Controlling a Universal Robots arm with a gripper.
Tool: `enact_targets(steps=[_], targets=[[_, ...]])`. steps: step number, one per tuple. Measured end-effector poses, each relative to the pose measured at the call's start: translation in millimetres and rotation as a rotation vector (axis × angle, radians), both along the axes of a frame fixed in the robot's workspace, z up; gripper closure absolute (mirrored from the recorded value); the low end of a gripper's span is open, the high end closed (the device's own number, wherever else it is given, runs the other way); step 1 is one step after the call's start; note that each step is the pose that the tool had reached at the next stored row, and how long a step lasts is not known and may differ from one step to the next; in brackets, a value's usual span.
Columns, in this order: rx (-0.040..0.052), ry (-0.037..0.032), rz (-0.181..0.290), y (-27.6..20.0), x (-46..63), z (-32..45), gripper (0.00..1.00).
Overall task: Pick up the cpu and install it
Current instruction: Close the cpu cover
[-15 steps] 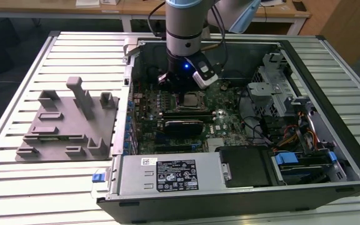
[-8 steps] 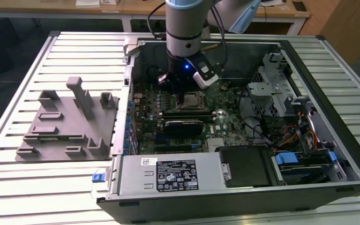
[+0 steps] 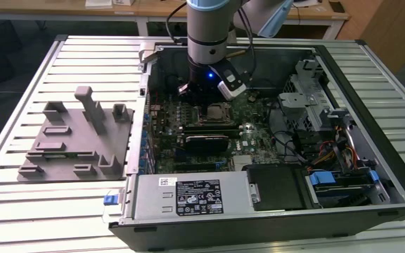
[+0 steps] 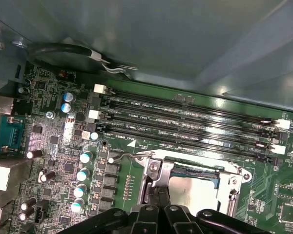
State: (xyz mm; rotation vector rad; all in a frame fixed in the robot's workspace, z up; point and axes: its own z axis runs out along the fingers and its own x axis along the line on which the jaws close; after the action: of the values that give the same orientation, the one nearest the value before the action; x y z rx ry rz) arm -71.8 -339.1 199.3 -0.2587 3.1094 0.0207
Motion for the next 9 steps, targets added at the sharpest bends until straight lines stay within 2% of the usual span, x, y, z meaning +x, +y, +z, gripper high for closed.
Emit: enact_targets(steps=[9], targets=[[0.0001, -0.0001, 0.000, 0.0, 1.3, 0.0, 0.89]])
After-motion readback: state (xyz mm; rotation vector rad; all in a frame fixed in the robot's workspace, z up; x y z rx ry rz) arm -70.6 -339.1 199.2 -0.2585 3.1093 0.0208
